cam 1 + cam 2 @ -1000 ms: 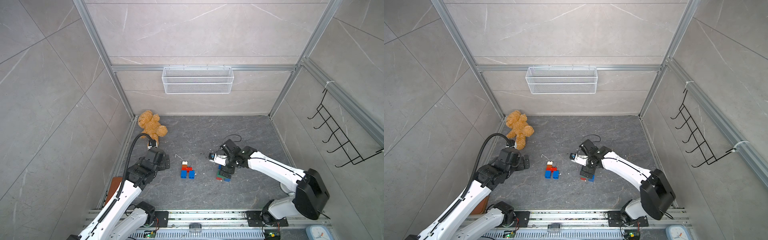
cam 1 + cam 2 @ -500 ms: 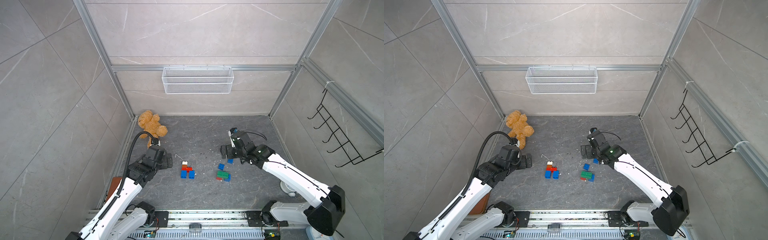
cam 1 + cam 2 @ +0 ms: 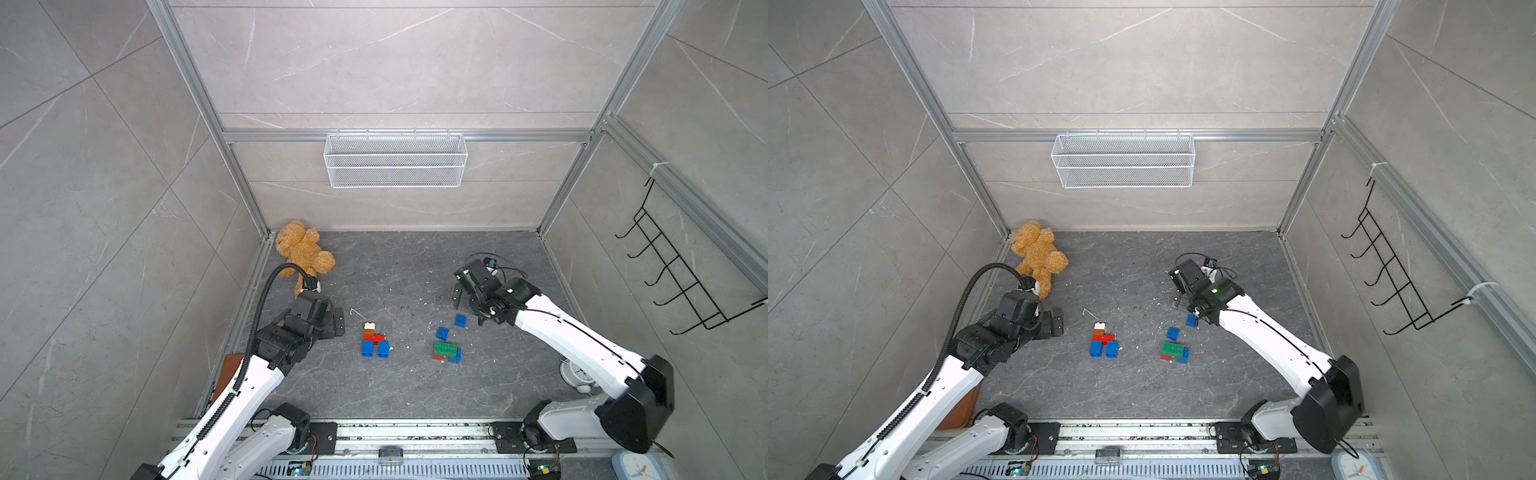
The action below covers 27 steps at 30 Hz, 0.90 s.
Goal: Assemble the letter h with lego
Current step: Pick up the lego brick from the center of the board.
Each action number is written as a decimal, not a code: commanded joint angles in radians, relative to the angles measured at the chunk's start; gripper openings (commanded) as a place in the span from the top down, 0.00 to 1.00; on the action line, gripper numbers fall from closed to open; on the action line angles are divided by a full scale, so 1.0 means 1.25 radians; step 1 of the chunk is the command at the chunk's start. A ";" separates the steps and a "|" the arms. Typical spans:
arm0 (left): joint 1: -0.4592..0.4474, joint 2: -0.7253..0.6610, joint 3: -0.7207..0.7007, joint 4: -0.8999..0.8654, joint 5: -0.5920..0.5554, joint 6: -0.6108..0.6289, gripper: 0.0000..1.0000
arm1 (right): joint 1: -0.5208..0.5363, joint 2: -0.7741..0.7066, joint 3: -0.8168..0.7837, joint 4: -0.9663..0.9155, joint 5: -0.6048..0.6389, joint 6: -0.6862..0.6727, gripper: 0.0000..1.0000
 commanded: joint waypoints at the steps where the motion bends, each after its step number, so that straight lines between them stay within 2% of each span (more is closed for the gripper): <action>1: 0.000 -0.003 0.007 -0.003 -0.009 0.009 0.00 | -0.002 0.068 0.031 -0.075 0.025 0.081 0.17; 2: -0.001 -0.003 0.005 -0.003 -0.010 0.009 0.00 | -0.002 0.088 0.031 -0.064 0.014 0.079 0.21; 5: -0.001 0.001 0.007 -0.003 -0.012 0.008 0.00 | -0.010 0.143 0.031 -0.033 -0.017 0.077 0.43; 11: 0.000 0.015 0.009 -0.007 -0.015 0.009 0.00 | -0.054 0.232 -0.001 0.058 -0.108 0.042 0.42; 21: -0.001 0.025 0.010 -0.005 -0.026 0.012 0.00 | -0.107 0.275 -0.054 0.182 -0.193 -0.044 0.40; 27: 0.000 0.032 0.011 -0.004 -0.039 0.017 0.00 | -0.110 0.304 -0.051 0.188 -0.184 -0.059 0.40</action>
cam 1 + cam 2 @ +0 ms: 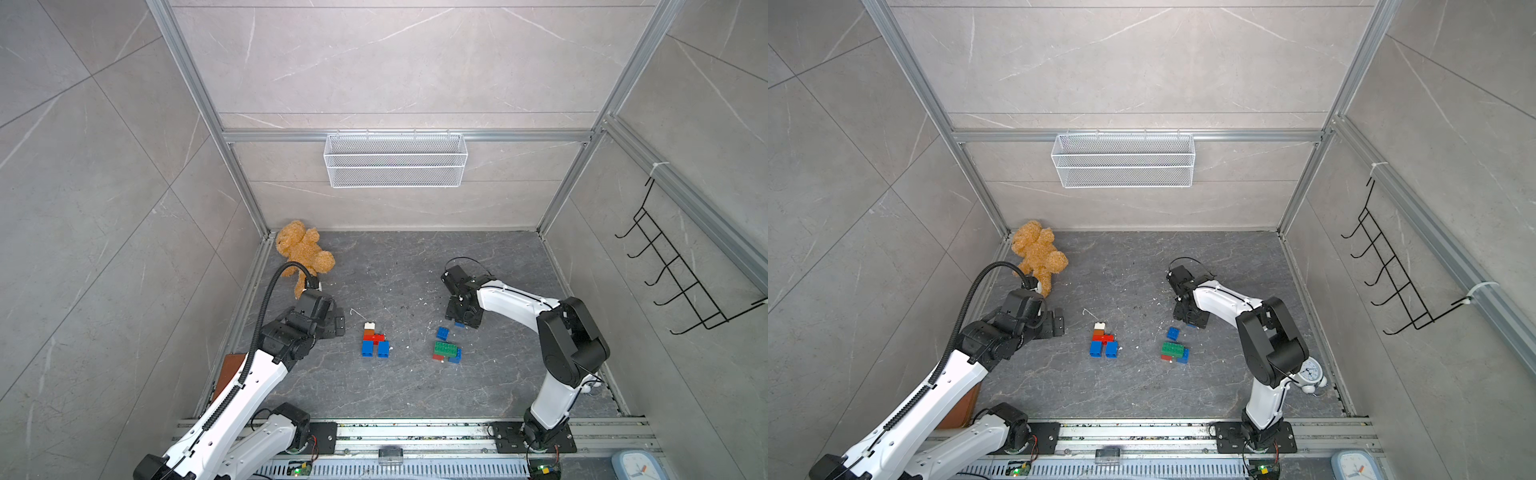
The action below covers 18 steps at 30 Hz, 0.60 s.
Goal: Assemble the letter h with lego
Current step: Pick up the lego brick from the center of the board, then assemble the lego brick with the lego brick.
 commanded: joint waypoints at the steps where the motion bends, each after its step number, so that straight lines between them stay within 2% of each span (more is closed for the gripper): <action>1: -0.001 0.003 0.012 0.000 -0.021 0.017 0.00 | -0.004 0.017 -0.004 0.008 0.003 -0.022 0.41; 7: -0.001 0.009 0.012 0.000 -0.026 0.019 0.00 | -0.013 0.036 -0.001 0.011 0.006 -0.031 0.43; 9: 0.000 0.011 0.014 0.000 -0.025 0.019 0.00 | -0.013 0.042 -0.002 0.016 -0.002 -0.037 0.49; 13: 0.000 0.015 0.015 0.000 -0.028 0.021 0.00 | -0.013 0.054 -0.003 0.023 -0.010 -0.042 0.54; 18: 0.000 0.016 0.016 0.000 -0.032 0.022 0.00 | -0.014 0.056 -0.004 0.026 -0.014 -0.045 0.55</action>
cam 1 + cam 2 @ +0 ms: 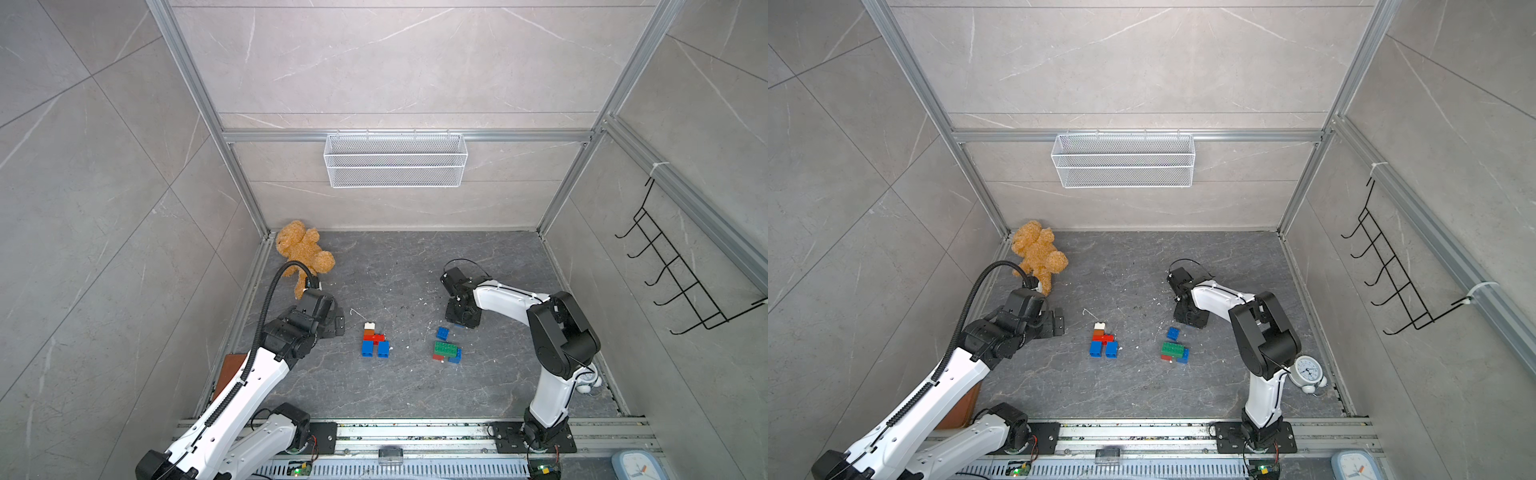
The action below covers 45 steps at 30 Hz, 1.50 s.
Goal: Assemble the letter h with lego
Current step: Assemble the lego brick with the lego brick.
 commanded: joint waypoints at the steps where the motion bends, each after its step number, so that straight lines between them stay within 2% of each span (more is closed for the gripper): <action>1: 0.000 0.003 0.017 0.001 -0.019 0.021 0.00 | 0.000 0.011 -0.004 -0.001 -0.004 -0.008 0.58; 4: 0.000 0.004 0.017 0.001 -0.019 0.021 0.00 | 0.001 0.005 -0.004 -0.010 -0.002 -0.006 0.65; 6: 0.000 0.005 0.018 0.001 -0.017 0.022 0.00 | 0.000 -0.006 -0.005 -0.014 -0.002 -0.005 0.78; 8: -0.001 0.004 0.018 0.000 -0.020 0.023 0.00 | 0.001 -0.023 -0.007 -0.029 0.001 0.000 0.85; 10: 0.000 0.004 0.019 0.001 -0.020 0.022 0.00 | 0.002 -0.044 -0.003 -0.053 -0.004 0.003 1.00; 14: 0.000 0.002 0.022 -0.001 -0.022 0.021 0.00 | 0.047 -0.131 0.003 -0.105 0.003 0.012 1.00; 17: 0.000 -0.009 0.023 -0.006 -0.027 0.019 0.00 | 0.116 -0.193 0.029 -0.173 0.046 0.022 1.00; 20: 0.000 -0.027 0.018 -0.006 -0.028 0.018 0.00 | 0.176 -0.238 0.045 -0.231 0.039 0.036 1.00; 23: 0.001 -0.040 0.015 -0.007 -0.025 0.015 0.00 | 0.231 -0.256 0.043 -0.268 -0.002 0.067 1.00; 28: 0.001 -0.051 0.015 -0.010 -0.019 0.012 0.00 | 0.315 -0.256 0.029 -0.303 0.018 0.124 1.00; 34: 0.001 -0.056 0.014 -0.010 -0.011 0.011 0.00 | 0.349 -0.207 0.035 -0.297 0.010 0.145 1.00; 45: 0.000 -0.055 0.012 -0.009 -0.005 0.011 0.00 | 0.351 -0.142 0.034 -0.275 0.002 0.199 1.00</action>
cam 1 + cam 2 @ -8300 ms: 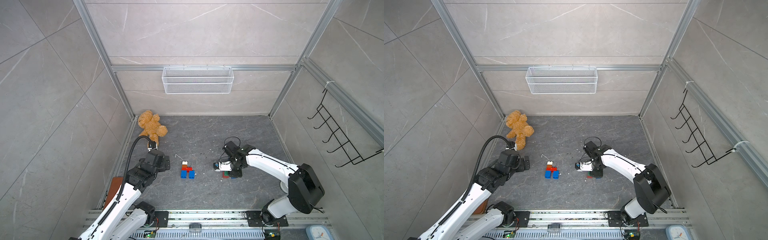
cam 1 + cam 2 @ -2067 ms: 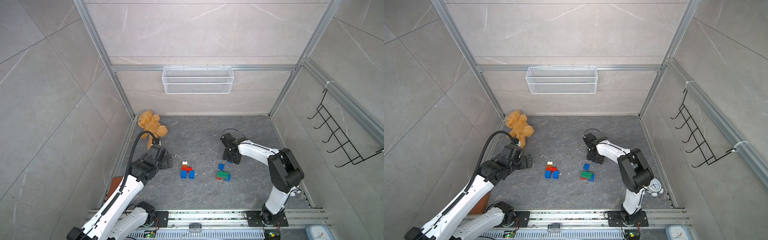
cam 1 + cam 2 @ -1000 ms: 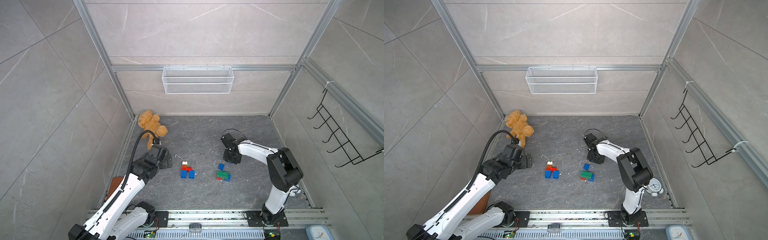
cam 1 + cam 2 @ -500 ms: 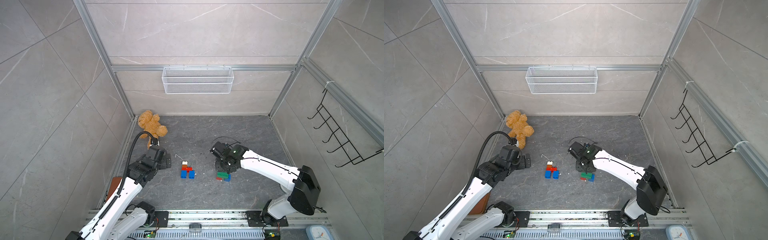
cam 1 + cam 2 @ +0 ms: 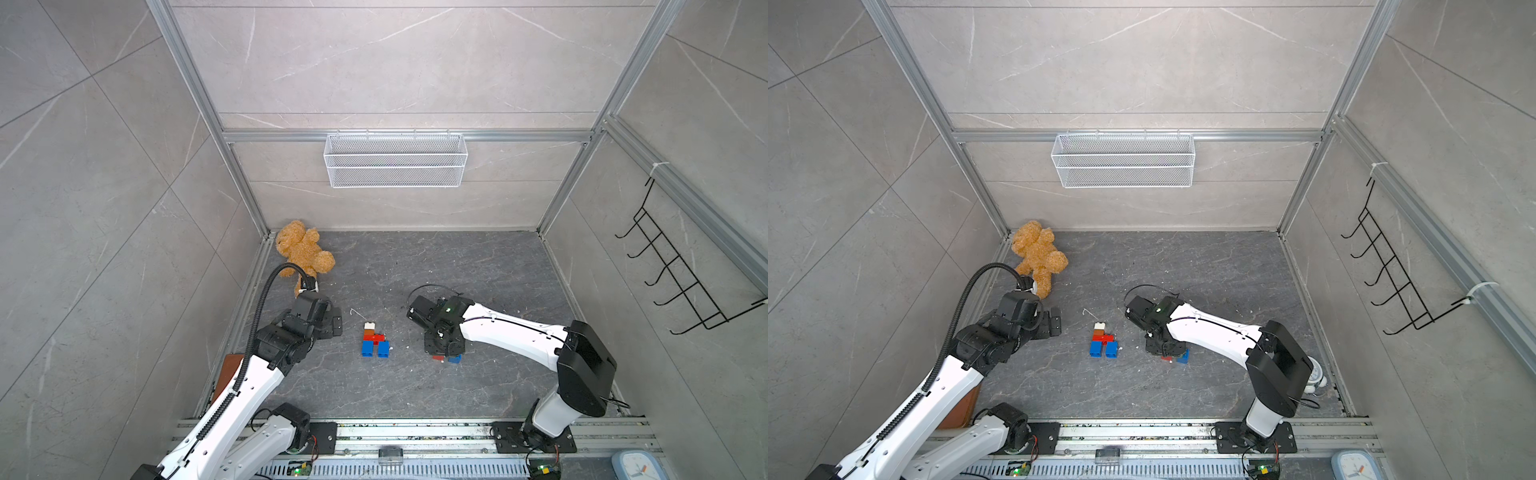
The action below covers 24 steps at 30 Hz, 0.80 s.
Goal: Assemble the letter h with lego
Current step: Assemble the lego brick with the lego brick.
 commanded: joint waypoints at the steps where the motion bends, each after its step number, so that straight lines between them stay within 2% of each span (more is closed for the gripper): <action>1: 0.001 -0.010 0.011 -0.007 0.001 0.008 0.00 | 0.004 0.014 0.000 -0.006 0.000 0.040 1.00; 24: 0.001 -0.001 0.011 -0.006 0.003 0.010 0.00 | 0.003 0.016 -0.001 0.016 0.045 0.071 1.00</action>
